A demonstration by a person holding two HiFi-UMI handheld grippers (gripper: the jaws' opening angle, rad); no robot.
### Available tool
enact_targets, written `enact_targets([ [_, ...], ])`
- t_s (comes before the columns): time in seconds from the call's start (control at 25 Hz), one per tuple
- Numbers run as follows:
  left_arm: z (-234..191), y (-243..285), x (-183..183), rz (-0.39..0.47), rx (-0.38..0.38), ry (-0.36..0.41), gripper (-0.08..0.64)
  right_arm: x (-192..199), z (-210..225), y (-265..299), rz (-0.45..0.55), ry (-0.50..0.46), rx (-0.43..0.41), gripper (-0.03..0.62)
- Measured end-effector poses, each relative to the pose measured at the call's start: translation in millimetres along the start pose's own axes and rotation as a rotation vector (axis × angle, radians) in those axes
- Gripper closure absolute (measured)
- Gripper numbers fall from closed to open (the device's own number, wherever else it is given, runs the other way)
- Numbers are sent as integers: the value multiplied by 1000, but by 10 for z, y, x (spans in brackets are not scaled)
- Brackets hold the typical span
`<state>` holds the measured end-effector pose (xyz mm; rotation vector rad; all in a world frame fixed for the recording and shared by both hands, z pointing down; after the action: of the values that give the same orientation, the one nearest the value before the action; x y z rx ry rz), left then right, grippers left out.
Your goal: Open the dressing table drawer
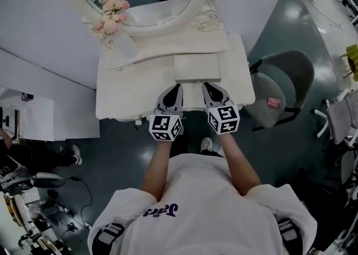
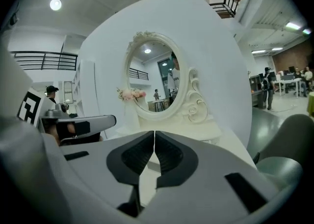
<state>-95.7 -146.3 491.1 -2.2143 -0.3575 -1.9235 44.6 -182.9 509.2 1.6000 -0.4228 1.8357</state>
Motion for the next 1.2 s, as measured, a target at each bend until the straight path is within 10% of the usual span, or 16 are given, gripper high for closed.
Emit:
enact_targets([
  [1.2, -737, 805, 529, -132, 146, -81, 546, 1854, 627, 1019, -292, 633, 217, 446],
])
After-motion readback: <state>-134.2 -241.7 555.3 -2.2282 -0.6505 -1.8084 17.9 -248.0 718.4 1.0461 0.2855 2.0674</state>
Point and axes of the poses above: the fingertips, and each gripper's own axes: y forward along the fingers, z to its right, x out of its underside, the point moved 5 cm from there along -y, backward along the fingers, and after that the axes turned 4 degrees about z, right-handed, at the moved point
